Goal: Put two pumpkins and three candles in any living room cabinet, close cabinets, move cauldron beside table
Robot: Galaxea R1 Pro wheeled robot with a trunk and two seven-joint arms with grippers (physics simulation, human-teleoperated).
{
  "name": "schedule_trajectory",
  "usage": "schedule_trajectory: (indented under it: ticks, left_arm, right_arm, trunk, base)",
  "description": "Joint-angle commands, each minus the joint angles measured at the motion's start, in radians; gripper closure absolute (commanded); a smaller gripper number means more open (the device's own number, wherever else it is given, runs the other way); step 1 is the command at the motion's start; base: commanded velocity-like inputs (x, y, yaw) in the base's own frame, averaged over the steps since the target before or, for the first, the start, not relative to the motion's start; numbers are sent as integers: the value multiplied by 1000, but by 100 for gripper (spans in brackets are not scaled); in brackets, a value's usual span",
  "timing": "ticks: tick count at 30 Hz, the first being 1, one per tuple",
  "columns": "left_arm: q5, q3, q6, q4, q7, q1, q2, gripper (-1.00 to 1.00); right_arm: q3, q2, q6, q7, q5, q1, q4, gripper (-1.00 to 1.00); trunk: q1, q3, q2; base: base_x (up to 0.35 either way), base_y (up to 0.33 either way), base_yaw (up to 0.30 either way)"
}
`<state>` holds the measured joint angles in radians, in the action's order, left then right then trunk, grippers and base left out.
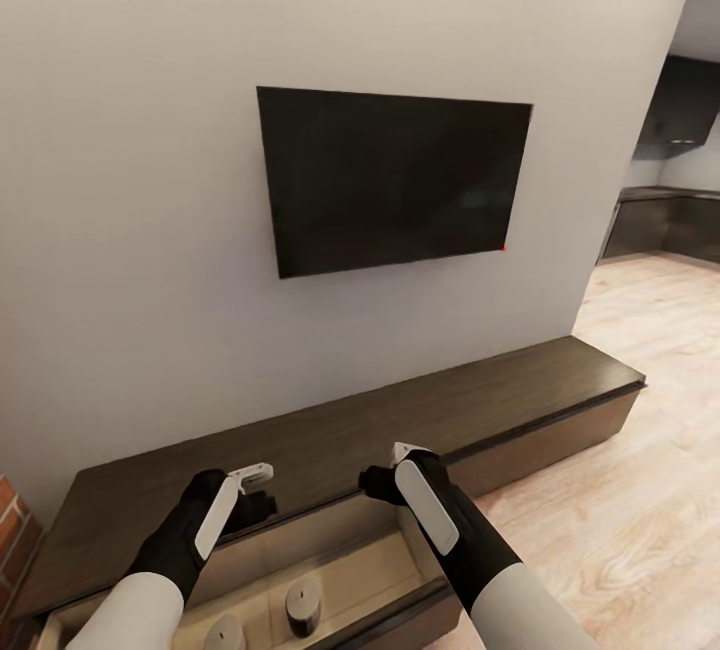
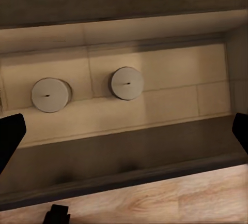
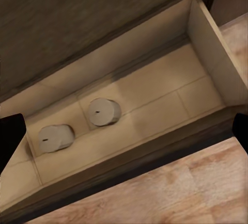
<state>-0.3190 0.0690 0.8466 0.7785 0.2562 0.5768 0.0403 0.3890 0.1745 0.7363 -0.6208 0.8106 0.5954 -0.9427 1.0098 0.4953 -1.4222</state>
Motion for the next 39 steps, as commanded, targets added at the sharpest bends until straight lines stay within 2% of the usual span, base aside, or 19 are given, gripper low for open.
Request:
schedule_trajectory:
  ticks: [1,4,11,39]
  left_arm:
    - [0,0,0,0,0,0,0,-100]
    - [0,0,0,0,0,0,0,-100]
    - [0,0,0,0,0,0,0,-100]
    - [0,0,0,1,0,0,0,-100]
  right_arm:
    - [0,0,0,0,0,0,0,-100]
    - [-2,0,-1,1,1,0,-1,-100]
    - [-5,0,-1,3,5,0,-1,-100]
    - [-9,0,0,4,12,0,2,-100]
  trunk:
    - [-4,-2,7]
    - [-15,-8,28]
    - [-15,-7,28]
    - [-15,-7,28]
  base:
    - [0,0,-15]
    - [0,0,-7]
    - [0,0,-99]
    - [0,0,-281]
